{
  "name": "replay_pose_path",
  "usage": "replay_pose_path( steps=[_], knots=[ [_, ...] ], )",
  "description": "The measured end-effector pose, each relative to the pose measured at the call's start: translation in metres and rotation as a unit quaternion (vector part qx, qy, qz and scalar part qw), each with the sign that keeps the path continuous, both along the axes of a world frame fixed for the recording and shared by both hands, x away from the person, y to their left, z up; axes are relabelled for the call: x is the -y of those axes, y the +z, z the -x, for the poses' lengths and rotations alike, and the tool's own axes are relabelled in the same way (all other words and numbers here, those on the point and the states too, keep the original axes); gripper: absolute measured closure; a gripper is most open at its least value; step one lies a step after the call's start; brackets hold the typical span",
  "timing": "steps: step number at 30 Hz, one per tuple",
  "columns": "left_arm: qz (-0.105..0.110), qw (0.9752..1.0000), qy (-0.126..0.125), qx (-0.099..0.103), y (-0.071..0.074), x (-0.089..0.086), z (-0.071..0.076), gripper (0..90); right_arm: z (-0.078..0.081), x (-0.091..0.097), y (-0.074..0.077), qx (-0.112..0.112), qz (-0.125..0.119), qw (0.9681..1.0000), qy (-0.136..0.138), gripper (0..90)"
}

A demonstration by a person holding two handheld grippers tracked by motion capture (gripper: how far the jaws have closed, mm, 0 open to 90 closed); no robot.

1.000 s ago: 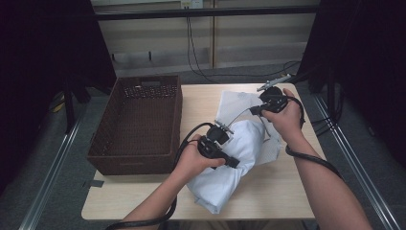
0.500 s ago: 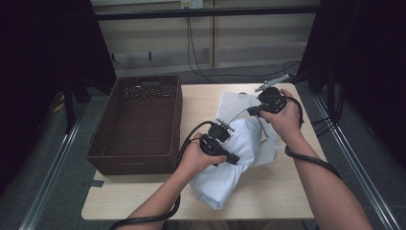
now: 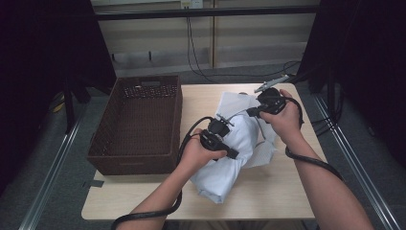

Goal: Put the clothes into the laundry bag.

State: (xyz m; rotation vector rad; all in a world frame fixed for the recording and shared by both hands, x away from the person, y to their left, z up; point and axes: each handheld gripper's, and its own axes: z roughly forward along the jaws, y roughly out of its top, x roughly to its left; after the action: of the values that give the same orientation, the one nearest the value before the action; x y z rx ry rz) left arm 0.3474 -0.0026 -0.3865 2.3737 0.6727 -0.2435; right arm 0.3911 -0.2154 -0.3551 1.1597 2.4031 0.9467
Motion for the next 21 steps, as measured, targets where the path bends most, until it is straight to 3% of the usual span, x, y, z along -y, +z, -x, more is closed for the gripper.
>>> replay_pose_path(
  steps=[21],
  knots=[
    [0.000,0.9994,0.031,0.011,-0.001,0.010,-0.015,71.7,0.003,-0.001,0.002,0.005,-0.003,1.0000,0.004,90.0]
  ],
)
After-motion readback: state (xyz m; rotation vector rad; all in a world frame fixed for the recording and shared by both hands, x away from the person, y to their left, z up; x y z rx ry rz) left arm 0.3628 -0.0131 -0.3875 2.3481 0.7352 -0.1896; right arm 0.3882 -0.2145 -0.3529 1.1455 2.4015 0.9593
